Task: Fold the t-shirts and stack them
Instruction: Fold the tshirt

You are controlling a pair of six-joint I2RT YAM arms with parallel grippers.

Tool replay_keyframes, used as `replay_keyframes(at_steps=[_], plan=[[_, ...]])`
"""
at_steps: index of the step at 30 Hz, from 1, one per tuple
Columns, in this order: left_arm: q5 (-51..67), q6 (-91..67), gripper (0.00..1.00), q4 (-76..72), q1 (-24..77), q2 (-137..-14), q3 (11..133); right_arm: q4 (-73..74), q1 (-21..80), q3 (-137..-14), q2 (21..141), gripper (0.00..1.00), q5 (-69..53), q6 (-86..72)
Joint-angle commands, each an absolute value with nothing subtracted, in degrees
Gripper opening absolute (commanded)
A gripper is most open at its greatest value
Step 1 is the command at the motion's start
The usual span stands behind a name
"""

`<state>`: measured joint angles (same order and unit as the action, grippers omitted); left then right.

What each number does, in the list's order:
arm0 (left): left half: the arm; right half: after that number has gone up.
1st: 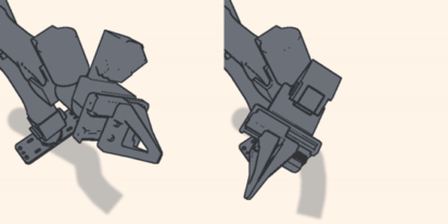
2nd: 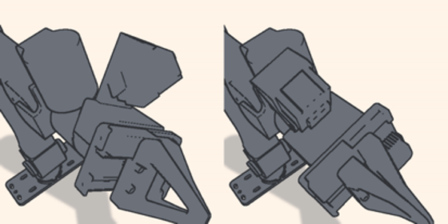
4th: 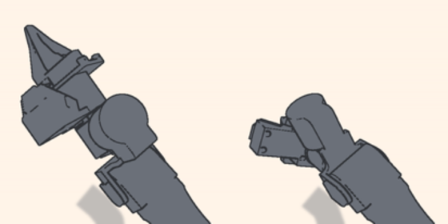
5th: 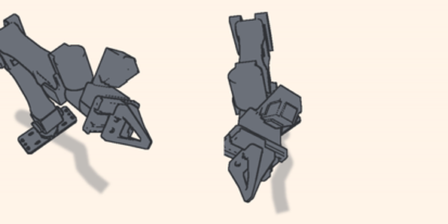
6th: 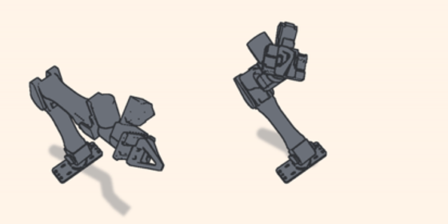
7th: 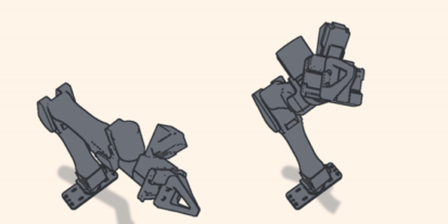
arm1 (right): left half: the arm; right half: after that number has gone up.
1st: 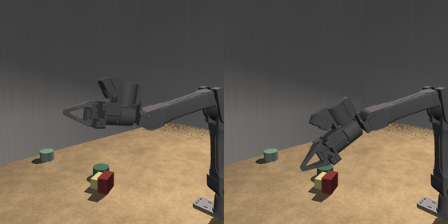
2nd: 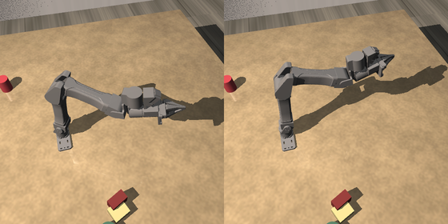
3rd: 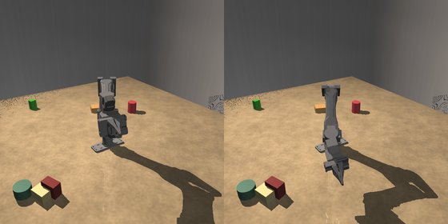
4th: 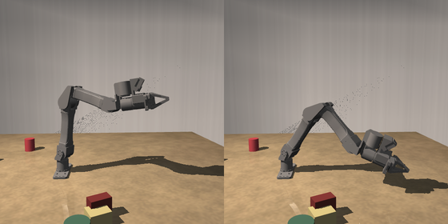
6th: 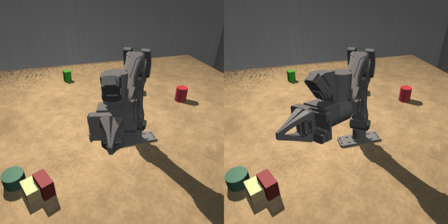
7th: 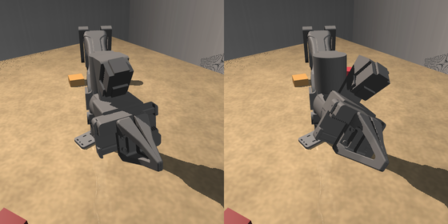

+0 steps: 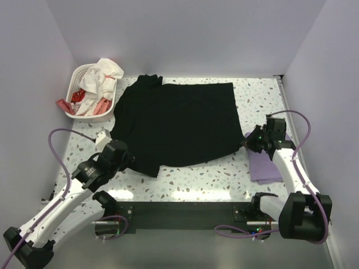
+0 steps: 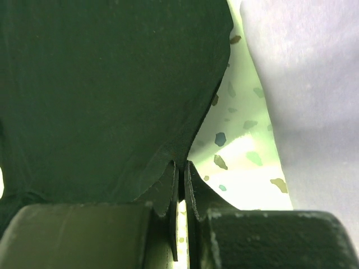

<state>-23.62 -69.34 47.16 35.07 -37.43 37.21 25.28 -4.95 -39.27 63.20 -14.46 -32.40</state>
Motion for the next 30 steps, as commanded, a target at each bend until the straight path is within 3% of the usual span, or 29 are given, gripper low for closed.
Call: replay_keyframes(at_steps=[1, 12, 17, 30], plan=[[-22.85, -66.71, 0.0, 43.34, 35.42, -39.72, 40.25, 26.1, -5.27, -42.54, 61.7, 0.0, -12.83, -32.69], [-25.49, -59.69, 0.0, 34.64, 32.89, -55.09, 46.84, 24.17, -5.27, -46.75, 67.76, 0.0, -12.92, -33.57], [-17.16, -53.8, 0.0, 26.55, 23.75, -63.78, 49.04, 22.33, -5.36, -49.48, 74.34, 0.0, -13.27, -34.27], [-6.34, -48.87, 0.0, 17.5, 11.08, -83.66, 59.85, 18.99, -5.19, -61.25, 91.05, 0.0, -14.77, -37.79]])
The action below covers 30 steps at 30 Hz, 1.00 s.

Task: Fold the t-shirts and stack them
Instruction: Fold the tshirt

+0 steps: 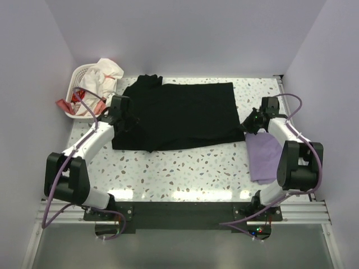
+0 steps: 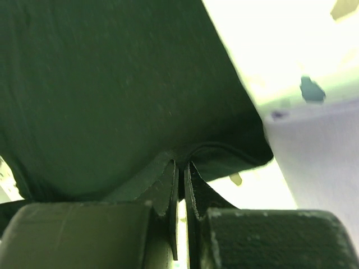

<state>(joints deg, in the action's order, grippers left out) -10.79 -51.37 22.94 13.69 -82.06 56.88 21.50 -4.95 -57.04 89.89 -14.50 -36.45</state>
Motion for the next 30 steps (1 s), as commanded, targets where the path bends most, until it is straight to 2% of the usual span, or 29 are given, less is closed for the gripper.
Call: replay_keyframes(at_steps=[1, 15, 30], plan=[[-5.72, -48.78, 0.0, 17.23, 10.47, -84.37, 60.2, 18.98, -5.19, -61.87, 92.45, 0.0, -14.85, -37.88], [-0.62, -47.72, 0.0, 15.29, 6.07, -93.78, 69.34, 17.49, -5.71, -63.73, 96.15, 0.0, -13.89, -39.02], [1.41, -47.37, 0.0, 14.06, 4.39, -95.01, 69.43, 14.33, -8.09, -60.12, 95.36, 0.0, -16.17, -39.55]])
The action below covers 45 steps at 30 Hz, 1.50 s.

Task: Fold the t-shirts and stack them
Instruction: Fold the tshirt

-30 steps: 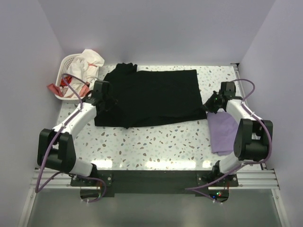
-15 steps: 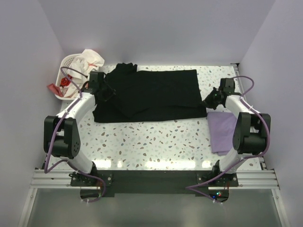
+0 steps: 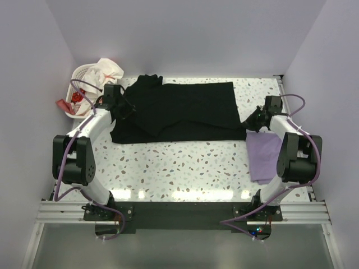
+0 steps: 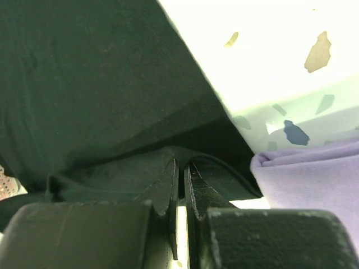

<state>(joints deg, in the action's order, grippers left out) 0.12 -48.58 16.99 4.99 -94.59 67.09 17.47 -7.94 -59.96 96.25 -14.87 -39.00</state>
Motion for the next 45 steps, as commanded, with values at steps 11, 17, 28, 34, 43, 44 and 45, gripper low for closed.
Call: replay_keyframes(at_steps=[11, 17, 28, 34, 43, 44, 45], plan=[[0.79, -47.64, 0.0, 14.68, 2.46, -94.13, 68.38, 14.5, -8.09, -64.77, 99.4, 0.0, -18.11, -39.81], [0.88, -47.72, 0.0, 14.41, 1.5, -93.87, 67.59, 14.24, -8.09, -67.06, 101.69, 0.0, -18.98, -40.25], [1.32, -47.64, 0.0, 13.45, 1.23, -96.06, 67.76, 14.68, -7.91, -71.27, 105.46, 0.0, -19.6, -40.78], [2.11, -47.11, 0.0, 12.83, 1.23, -98.17, 68.12, 14.77, -7.91, -71.55, 106.79, 0.02, -19.42, -40.61], [2.55, -46.76, 0.0, 11.69, 0.79, -95.89, 65.13, 15.21, -7.91, -70.49, 105.65, 0.03, -18.72, -39.99], [2.72, -46.84, 0.0, 11.69, 0.79, -95.28, 64.78, 15.21, -7.91, -70.23, 105.21, 0.02, -18.55, -40.08], [2.55, -46.85, 0.0, 11.69, 0.88, -94.06, 64.34, 15.29, -7.91, -69.79, 104.34, 0.02, -18.54, -39.99]])
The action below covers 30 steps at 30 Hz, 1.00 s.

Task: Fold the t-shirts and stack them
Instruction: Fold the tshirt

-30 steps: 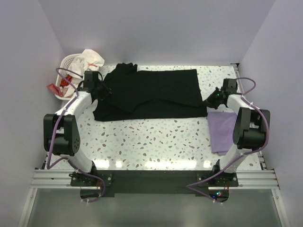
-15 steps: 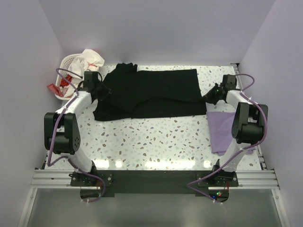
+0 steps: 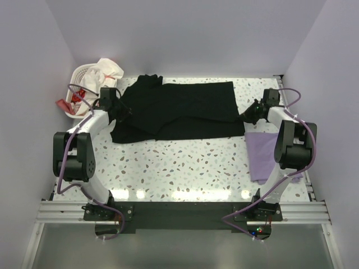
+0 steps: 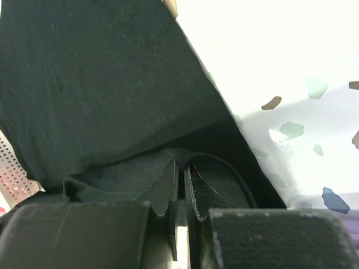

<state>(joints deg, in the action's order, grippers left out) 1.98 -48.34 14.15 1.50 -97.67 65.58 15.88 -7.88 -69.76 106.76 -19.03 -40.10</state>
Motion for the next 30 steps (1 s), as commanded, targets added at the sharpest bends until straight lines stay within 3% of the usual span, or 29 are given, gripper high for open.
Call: replay_keyframes(at_steps=[1, 24, 30], plan=[[2.64, -46.93, 0.0, 11.6, 0.79, -93.26, 63.2, 15.29, -7.91, -69.0, 103.72, 0.02, -18.46, -39.9], [0.79, -48.08, 0.0, 21.44, 0.79, -55.39, 42.46, 20.83, -8.09, -49.22, 74.89, 0.02, -17.49, -36.04], [0.61, -47.81, 0.0, 21.89, 0.79, -55.02, 40.08, 22.32, -8.44, -46.58, 70.93, 0.02, -16.87, -35.42]])
